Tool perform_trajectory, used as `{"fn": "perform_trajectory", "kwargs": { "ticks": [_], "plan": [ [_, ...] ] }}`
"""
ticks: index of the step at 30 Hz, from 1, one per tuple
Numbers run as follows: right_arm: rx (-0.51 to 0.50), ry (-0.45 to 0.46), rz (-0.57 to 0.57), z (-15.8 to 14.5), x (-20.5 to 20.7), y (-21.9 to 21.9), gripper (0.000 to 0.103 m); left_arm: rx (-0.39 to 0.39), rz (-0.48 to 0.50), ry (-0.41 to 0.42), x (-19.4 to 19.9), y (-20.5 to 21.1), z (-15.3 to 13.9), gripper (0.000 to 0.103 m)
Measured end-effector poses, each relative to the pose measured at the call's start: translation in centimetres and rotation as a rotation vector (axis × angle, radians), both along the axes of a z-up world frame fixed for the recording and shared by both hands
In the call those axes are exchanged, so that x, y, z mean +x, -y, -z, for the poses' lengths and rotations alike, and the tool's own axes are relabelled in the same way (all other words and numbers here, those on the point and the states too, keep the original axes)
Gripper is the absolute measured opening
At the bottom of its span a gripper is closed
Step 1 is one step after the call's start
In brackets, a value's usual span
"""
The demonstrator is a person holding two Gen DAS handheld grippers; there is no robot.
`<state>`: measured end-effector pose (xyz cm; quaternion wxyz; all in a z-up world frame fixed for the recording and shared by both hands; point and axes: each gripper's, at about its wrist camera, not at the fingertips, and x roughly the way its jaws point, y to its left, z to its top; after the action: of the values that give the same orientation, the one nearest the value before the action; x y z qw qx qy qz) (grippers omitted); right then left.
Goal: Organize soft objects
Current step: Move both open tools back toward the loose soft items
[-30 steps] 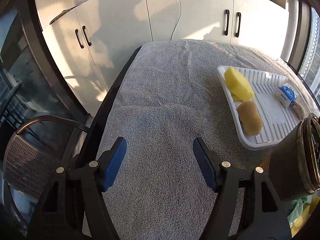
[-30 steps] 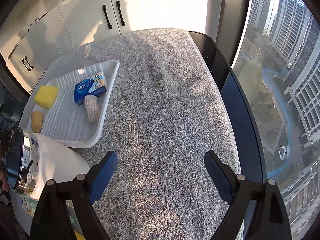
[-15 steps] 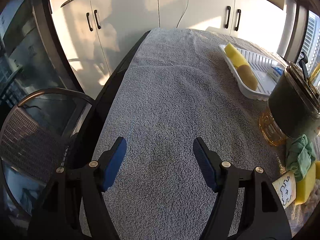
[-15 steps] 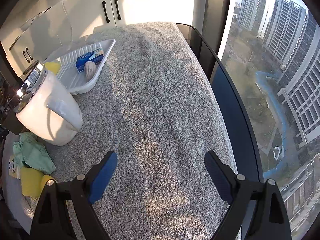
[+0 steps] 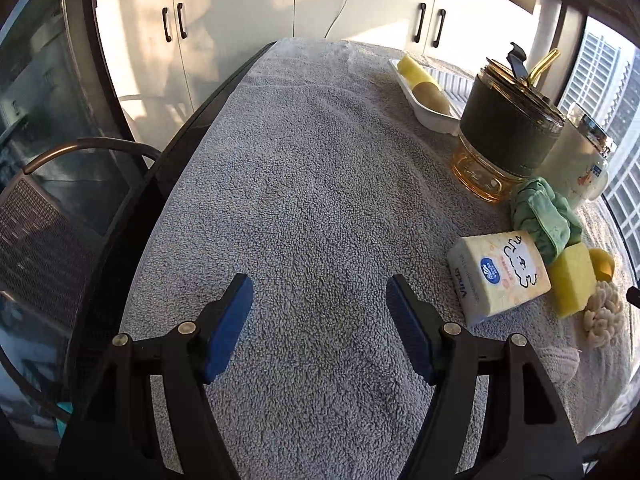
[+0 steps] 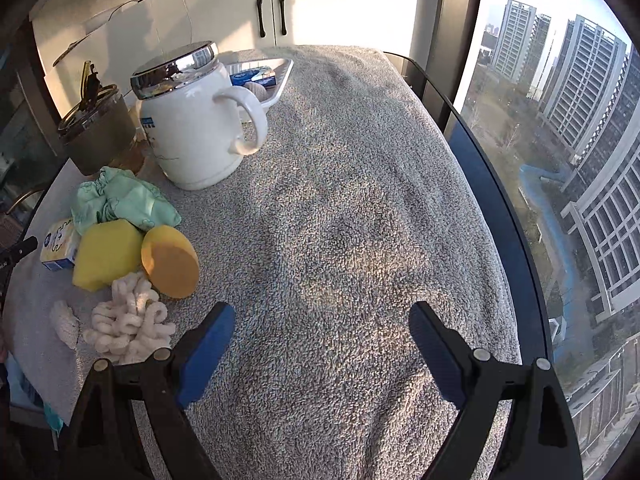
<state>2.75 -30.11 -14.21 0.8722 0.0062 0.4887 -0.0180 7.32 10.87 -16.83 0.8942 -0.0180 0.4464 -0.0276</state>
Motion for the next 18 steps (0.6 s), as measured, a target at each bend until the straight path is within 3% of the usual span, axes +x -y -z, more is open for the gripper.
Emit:
{"fn": "perform_trajectory", "kwargs": {
  "ticks": [10,18],
  "plan": [
    [0.068,0.021,-0.119,-0.4,-3.3,-5.7,0.091,-0.083,0.157,0.011,-1.6,6.4,-1.7,0.068],
    [0.091,0.011,-0.164,0.5,-2.7,-8.8,0.091,-0.084,0.184,-0.016,-0.5,10.4,-1.8,0.068]
  ]
}}
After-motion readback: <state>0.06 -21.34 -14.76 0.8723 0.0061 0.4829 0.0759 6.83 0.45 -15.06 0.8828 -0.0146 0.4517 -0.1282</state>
